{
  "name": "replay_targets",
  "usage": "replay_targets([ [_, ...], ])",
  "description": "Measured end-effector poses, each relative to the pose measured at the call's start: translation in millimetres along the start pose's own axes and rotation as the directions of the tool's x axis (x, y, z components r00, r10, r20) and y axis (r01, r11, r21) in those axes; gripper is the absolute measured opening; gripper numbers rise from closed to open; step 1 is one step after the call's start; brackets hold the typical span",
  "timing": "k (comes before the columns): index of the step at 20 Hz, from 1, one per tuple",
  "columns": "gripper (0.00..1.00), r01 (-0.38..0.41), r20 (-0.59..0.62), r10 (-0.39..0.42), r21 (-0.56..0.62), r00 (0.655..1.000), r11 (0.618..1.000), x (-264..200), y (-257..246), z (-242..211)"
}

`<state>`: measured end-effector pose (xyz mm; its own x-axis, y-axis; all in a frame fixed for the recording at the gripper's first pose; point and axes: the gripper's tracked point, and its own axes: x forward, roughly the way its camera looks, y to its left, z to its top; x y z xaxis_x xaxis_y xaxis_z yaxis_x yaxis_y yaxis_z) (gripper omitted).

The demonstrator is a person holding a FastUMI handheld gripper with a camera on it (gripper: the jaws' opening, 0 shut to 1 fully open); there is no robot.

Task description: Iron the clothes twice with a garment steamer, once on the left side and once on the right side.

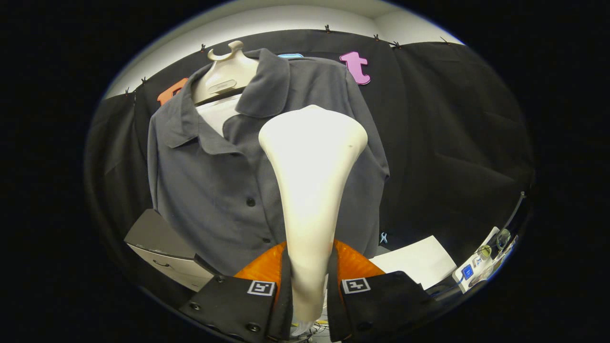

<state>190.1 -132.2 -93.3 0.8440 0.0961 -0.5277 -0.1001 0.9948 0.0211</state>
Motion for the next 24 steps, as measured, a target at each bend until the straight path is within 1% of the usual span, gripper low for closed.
replay_targets([
  [5, 0.37, -0.035, -0.028, 0.035, -0.026, 0.999, 0.999, 23.0, -3.3, -13.4],
  [12, 0.37, -0.078, -0.12, 0.076, -0.014, 0.99, 0.997, 43.2, -0.7, -67.9],
  [19, 0.37, -0.083, -0.199, 0.083, 0.007, 0.976, 0.997, 53.9, -5.6, -116.1],
  [24, 0.37, -0.08, -0.236, 0.081, 0.014, 0.968, 0.997, 56.6, -9.8, -136.6],
])
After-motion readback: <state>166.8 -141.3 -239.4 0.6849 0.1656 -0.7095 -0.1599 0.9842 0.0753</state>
